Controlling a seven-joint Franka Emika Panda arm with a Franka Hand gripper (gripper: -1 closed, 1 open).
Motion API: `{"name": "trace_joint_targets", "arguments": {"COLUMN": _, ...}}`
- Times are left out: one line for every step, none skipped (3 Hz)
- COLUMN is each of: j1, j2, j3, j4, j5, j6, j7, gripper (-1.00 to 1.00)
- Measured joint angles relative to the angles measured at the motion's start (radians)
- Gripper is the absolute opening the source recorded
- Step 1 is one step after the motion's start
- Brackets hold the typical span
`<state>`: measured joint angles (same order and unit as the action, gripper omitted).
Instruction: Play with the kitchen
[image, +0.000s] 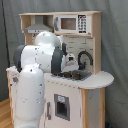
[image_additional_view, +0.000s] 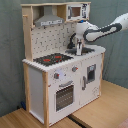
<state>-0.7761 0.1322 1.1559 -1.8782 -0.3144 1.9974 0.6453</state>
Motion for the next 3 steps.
{"name": "trace_joint_targets", "arguments": {"j1": 0.000, "j2": 0.000, "j3": 0.000, "j4": 0.000, "j5": 0.000, "j6": 0.000, "j7": 0.000, "gripper": -1.00}}
{"name": "trace_joint_targets", "arguments": {"j1": 0.016, "j2": -0.039, "j3": 0.026, "j4": 0.067, "j5": -0.002, "j6": -0.061, "j7": -0.006, "gripper": -1.00}}
{"name": "trace_joint_targets", "arguments": {"j1": 0.017, "j2": -0.071, "j3": 0.063, "j4": 0.148, "j5": -0.001, "j6": -0.093, "j7": -0.008, "gripper": -1.00}}
